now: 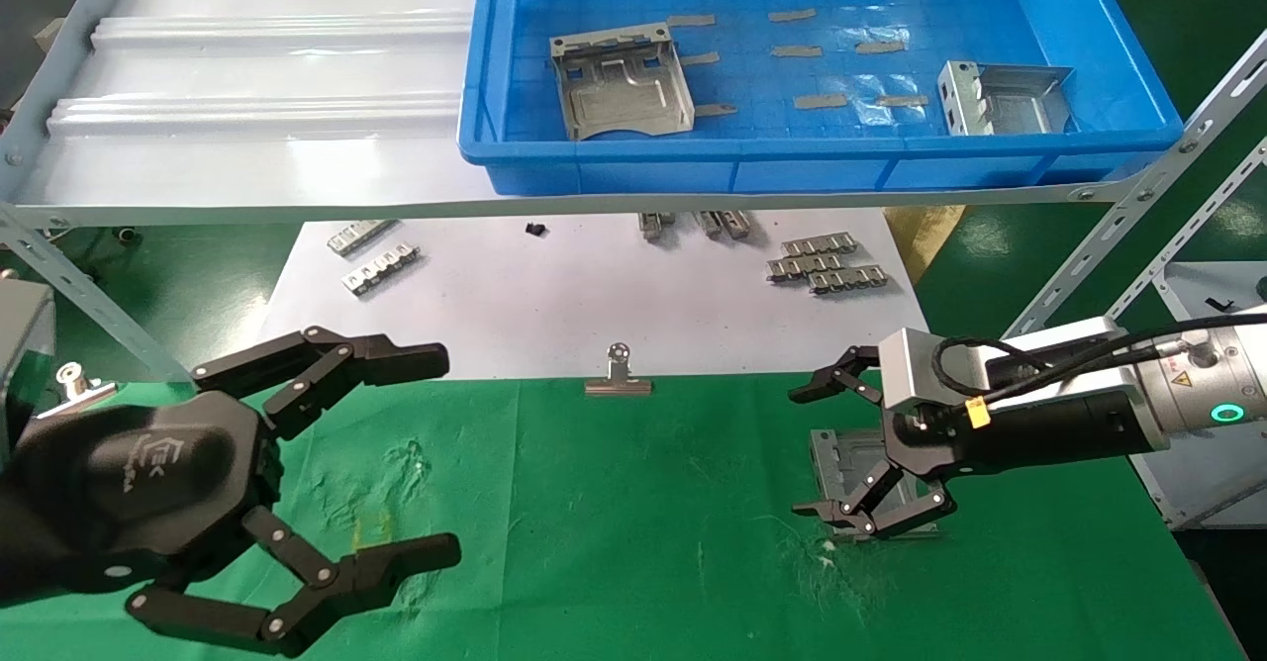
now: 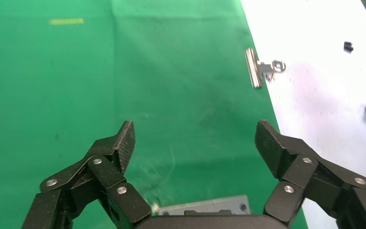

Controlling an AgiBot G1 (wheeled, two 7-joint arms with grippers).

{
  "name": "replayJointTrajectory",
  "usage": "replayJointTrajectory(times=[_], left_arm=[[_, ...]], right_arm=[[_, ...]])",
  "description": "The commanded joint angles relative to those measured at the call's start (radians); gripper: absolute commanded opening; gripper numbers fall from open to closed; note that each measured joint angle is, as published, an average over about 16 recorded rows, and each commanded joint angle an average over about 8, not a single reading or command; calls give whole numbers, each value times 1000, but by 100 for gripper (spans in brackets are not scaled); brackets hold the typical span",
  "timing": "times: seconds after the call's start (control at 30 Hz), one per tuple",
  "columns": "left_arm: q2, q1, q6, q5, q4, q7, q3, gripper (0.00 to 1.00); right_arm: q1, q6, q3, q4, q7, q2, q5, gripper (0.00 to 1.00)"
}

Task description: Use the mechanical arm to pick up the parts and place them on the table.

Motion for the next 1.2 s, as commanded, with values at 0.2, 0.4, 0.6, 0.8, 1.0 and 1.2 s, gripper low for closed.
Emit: replayJointTrajectory(times=[0.2, 0.4, 0.6, 0.8, 1.0, 1.2], left_arm=[[0, 0, 0, 0, 0, 0, 0, 100], [0, 0, 0, 0, 0, 0, 0, 100], [0, 0, 0, 0, 0, 0, 0, 100], [0, 0, 0, 0, 0, 0, 0, 100], [0, 0, 0, 0, 0, 0, 0, 100], [0, 0, 0, 0, 0, 0, 0, 100]], right_arm=[[-74, 10, 58, 97, 61, 36, 79, 100], [-142, 20, 110, 184, 116, 68, 151, 100], [-209, 29, 162, 272, 171, 101, 222, 100], [-276, 38, 215, 360, 226, 133, 294, 100], [-343, 48, 267, 447, 280, 166, 365, 100], [-410, 57, 319, 534, 335, 198, 436, 100]])
